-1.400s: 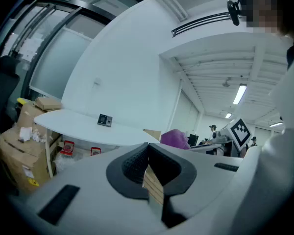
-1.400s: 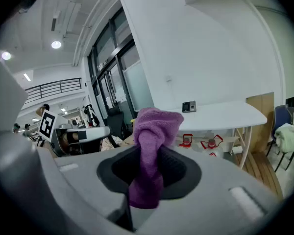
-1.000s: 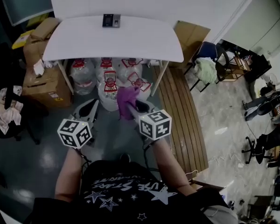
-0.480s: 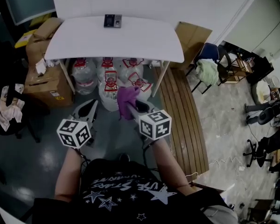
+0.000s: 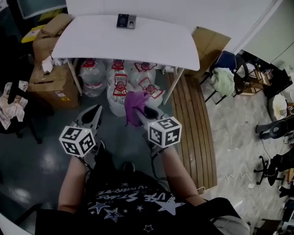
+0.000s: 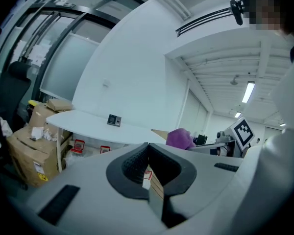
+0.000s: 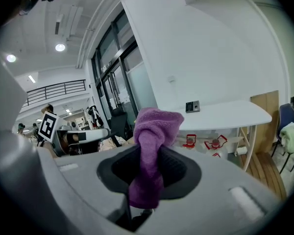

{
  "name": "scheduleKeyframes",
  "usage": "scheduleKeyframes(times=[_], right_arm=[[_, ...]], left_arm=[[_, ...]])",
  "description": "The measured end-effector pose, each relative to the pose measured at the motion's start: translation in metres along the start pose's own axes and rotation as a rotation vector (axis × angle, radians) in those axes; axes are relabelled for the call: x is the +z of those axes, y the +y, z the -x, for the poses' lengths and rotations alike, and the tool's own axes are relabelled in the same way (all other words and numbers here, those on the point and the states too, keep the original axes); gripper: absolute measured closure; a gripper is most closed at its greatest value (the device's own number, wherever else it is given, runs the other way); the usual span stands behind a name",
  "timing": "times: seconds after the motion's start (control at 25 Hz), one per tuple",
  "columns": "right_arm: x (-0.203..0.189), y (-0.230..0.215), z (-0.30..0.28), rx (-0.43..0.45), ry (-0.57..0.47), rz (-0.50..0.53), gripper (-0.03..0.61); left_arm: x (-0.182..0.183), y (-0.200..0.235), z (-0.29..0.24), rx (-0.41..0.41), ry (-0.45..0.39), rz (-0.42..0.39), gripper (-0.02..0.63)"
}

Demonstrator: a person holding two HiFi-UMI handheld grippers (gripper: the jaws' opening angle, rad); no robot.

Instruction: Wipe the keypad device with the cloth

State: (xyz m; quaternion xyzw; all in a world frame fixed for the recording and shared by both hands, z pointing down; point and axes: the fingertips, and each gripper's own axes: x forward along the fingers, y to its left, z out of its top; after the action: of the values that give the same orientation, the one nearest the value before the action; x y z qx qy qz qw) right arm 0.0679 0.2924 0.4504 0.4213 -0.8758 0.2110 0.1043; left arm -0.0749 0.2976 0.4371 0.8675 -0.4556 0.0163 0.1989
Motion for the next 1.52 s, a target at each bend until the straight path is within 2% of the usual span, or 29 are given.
scheduleKeyframes(times=[0.48, 0.96, 1.52], right_arm=[[0.03, -0.025, -0.07, -0.071, 0.014, -0.015, 0.48], [0.076, -0.048, -0.182, -0.108, 0.015, -0.047, 0.479], [0.095, -0.047, -0.257, -0.177, 0.017, -0.058, 0.479]], left_arm=[[0.022, 0.067, -0.057, -0.067, 0.035, 0.028, 0.606], [0.063, 0.176, -0.121, -0.092, 0.059, 0.054, 0.606], [0.075, 0.251, -0.148, -0.165, 0.104, 0.062, 0.606]])
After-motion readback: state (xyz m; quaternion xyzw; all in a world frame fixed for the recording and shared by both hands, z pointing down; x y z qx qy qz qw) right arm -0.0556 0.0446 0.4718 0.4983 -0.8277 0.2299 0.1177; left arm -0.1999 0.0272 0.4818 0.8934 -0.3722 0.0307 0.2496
